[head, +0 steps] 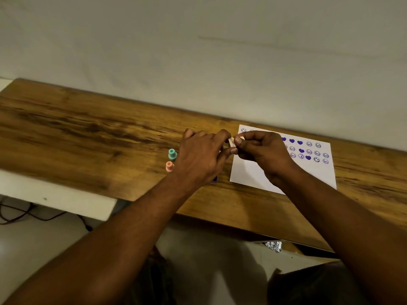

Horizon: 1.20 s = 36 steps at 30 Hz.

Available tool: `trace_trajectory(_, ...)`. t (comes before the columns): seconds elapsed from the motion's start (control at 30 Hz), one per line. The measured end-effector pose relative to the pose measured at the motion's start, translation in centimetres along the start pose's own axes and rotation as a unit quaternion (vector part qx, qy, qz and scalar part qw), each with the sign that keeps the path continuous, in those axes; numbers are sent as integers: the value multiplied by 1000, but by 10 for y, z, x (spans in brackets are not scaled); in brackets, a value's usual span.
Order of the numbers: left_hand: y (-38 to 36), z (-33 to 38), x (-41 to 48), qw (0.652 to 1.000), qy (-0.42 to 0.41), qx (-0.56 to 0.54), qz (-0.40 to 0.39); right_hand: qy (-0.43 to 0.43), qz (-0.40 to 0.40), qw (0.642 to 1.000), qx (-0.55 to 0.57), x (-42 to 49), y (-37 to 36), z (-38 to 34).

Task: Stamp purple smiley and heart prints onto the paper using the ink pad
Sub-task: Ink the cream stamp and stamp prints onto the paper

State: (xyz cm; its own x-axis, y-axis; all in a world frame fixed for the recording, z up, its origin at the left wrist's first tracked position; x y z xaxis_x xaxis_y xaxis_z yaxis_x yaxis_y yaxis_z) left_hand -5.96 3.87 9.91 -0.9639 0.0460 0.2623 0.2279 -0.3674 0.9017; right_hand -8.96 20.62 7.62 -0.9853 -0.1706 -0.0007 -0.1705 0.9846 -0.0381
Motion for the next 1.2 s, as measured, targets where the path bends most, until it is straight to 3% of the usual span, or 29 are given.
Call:
trace_trajectory(0.2, 0, 2, -2, 1000, 9, 19, -1, 13, -5, 1000, 9, 2, -4, 2)
trace_trajectory(0.37, 7, -8, 0, 997, 54, -52, -12, 61, 6, 998, -9, 5, -3, -3)
trace_trajectory(0.47, 17, -27, 5, 995, 79, -62, -5, 91, 5, 991, -96, 10, 1, 2)
trace_trajectory(0.67, 36, -85, 12, 990, 140, -19, 24, 155, -110, 925, -329, 9, -30, 17)
trace_trajectory(0.87, 46, -108, 9, 983, 175, 0, 56, 204, -169, 872, -412, 0, -67, 31)
trace_trajectory(1.2, 47, -111, 7, 978, 194, -14, 75, 276, -159, 816, -482, -2, -79, 42)
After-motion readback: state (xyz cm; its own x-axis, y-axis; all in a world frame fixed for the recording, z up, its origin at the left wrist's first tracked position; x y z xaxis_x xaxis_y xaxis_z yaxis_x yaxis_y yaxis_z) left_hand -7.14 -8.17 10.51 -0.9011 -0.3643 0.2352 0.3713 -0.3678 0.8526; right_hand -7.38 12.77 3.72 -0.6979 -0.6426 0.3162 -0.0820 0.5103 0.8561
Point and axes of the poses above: each hand's wrist, its own x-axis towards the middle knuckle, its own y-axis out of the back of the hand, z = x × y, the point moved 6 cm from there along x, towards the middle knuckle, and after that the axes turned 13 degrees about y, right-handed, at the moved point
